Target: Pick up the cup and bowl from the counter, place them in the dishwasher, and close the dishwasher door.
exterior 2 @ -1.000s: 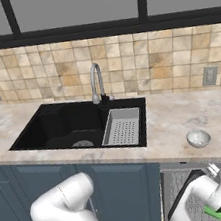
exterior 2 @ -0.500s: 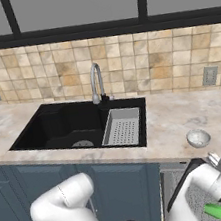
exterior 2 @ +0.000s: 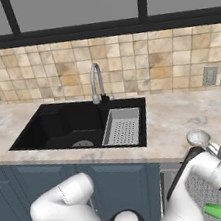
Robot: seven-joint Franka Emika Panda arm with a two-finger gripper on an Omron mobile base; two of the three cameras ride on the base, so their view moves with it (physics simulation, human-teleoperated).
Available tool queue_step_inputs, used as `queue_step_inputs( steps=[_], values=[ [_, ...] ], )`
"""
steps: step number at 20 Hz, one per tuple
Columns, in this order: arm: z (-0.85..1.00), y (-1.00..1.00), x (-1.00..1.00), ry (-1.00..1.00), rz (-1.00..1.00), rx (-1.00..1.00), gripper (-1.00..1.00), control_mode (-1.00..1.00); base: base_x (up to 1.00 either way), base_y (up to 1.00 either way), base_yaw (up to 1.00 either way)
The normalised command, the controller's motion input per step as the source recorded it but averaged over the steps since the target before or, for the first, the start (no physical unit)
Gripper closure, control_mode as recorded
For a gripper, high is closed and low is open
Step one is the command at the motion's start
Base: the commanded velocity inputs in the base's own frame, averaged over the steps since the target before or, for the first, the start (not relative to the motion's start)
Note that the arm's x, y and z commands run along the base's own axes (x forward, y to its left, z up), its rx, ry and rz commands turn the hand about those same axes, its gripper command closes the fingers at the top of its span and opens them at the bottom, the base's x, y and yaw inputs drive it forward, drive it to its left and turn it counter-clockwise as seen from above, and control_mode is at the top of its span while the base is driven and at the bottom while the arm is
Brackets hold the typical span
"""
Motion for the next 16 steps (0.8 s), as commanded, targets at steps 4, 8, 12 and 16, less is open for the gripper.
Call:
queue_step_inputs(
  steps=[4, 8, 12, 16],
  values=[
    [0.29, 0.00, 0.12, 0.00, 0.00, 0.06, -1.00, -1.00, 0.00, 0.00, 0.00],
    [0.15, 0.01, 0.34, 0.00, 0.00, 0.01, -1.00, -1.00, 0.00, 0.00, 0.00],
    [0.14, 0.04, 0.35, 0.00, 0.00, 0.00, -1.00, -1.00, 0.00, 0.00, 0.00],
    [0.12, 0.03, 0.37, 0.00, 0.00, 0.00, -1.00, -1.00, 0.00, 0.00, 0.00]
  ],
)
